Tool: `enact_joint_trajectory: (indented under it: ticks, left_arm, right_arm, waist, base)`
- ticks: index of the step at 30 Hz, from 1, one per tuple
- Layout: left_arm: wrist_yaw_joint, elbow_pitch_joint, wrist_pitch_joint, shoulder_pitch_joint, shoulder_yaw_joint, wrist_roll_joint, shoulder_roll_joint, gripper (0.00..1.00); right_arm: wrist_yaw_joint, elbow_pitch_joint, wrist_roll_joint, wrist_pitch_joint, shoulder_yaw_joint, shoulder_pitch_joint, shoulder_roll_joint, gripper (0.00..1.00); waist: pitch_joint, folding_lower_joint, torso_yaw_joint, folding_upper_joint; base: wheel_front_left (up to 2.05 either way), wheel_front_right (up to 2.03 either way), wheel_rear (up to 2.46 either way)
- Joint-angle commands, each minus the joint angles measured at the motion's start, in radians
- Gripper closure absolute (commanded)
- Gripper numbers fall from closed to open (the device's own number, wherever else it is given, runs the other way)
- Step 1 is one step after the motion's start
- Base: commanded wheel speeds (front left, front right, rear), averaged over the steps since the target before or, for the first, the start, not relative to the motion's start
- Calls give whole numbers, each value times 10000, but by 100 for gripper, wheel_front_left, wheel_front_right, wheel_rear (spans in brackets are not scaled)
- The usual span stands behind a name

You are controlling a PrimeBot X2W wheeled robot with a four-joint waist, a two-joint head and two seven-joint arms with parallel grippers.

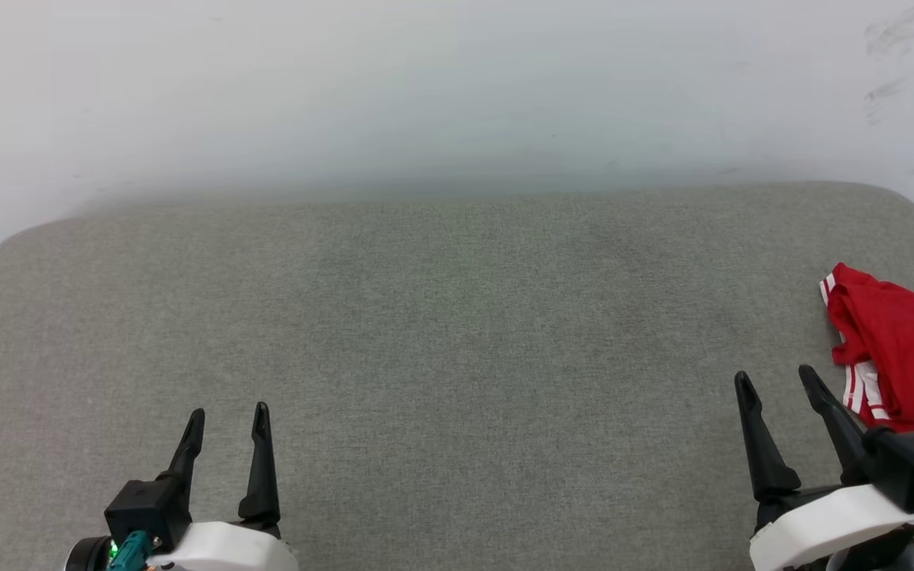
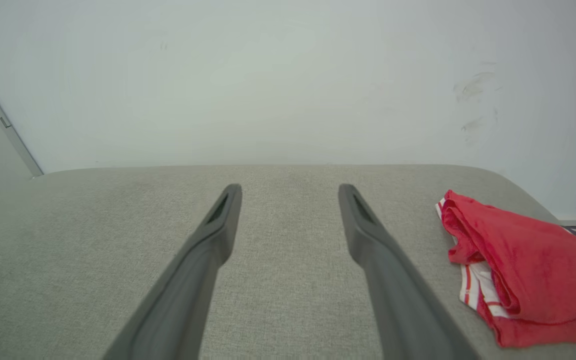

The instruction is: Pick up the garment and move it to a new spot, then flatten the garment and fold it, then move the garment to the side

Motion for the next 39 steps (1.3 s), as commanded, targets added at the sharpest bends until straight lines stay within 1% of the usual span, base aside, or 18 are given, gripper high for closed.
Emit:
enact_joint_trajectory:
  ticks: [1,9,19,21,22,25,29,30,39]
  left_arm:
    - [-10,29,-56,43,-7,-12,50,0]
    - [22,57,-62,-37,-24,114,23,0]
    - [-29,134,-66,-192,-112,258,-78,0]
    - [-60,171,-66,-223,-170,328,-22,0]
    - [-31,158,-1,-165,-167,309,-56,100]
    - [-60,338,50,-53,-203,166,-164,100]
    - [-230,374,233,-110,-11,-543,-268,100]
    - [-363,440,372,-174,130,-1049,-334,100]
    - [-753,653,751,-368,522,-2438,-540,100]
  right_arm:
    - [-3,-107,-23,39,-21,124,43,0]
    - [-3,-349,-175,256,-51,196,112,0]
    - [-3,-382,-254,348,-119,224,143,0]
    - [-3,-389,-231,378,-113,215,146,0]
    - [0,-330,-219,380,-117,152,96,100]
    - [0,-110,-94,357,-76,216,97,100]
    - [0,46,807,362,-87,131,74,100]
    - [0,204,1448,377,-101,32,39,100]
    - [0,626,3189,403,-132,-233,-24,100]
  waist:
    - [0,2,12,0]
    - [27,2,33,0]
    - [28,2,139,0]
    - [33,2,159,0]
    - [34,2,162,0]
    - [35,2,167,0]
    - [39,2,176,0]
    - [42,2,183,0]
    - [48,2,203,0]
  base:
    - [0,0,0]
    - [0,0,0]
    - [0,0,0]
    - [0,0,0]
    - [0,0,0]
    - [0,0,0]
    - [0,0,0]
    - [0,0,0]
    - [0,0,0]
